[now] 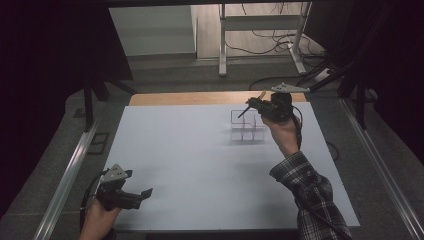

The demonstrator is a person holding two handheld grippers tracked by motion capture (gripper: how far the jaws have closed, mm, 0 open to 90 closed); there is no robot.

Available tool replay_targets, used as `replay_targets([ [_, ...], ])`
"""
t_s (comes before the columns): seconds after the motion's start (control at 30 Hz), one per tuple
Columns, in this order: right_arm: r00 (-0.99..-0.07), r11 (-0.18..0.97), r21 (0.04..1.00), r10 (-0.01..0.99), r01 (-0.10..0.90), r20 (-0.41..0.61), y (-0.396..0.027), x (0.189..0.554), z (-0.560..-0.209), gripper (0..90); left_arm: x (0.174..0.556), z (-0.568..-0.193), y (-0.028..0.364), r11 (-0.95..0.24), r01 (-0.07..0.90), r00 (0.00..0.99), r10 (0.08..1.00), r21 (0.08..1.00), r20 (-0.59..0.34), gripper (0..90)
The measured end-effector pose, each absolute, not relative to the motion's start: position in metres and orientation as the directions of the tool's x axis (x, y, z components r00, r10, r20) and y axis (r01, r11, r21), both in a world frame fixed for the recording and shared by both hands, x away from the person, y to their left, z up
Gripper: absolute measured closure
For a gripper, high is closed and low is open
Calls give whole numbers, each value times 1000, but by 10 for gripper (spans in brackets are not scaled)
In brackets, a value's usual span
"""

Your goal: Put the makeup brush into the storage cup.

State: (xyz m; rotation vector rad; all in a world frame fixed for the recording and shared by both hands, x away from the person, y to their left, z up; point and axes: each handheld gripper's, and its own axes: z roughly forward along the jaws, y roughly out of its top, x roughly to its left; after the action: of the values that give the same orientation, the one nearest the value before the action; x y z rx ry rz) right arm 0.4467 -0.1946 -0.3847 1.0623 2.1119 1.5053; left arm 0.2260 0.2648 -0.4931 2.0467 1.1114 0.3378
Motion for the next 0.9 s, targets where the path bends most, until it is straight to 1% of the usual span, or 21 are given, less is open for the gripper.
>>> replay_targets([
  [0.9,-656,214,896,747,390,108,-182,459,-409,840,227,-494,264,-330,599,588,799,730,-121,0],
])
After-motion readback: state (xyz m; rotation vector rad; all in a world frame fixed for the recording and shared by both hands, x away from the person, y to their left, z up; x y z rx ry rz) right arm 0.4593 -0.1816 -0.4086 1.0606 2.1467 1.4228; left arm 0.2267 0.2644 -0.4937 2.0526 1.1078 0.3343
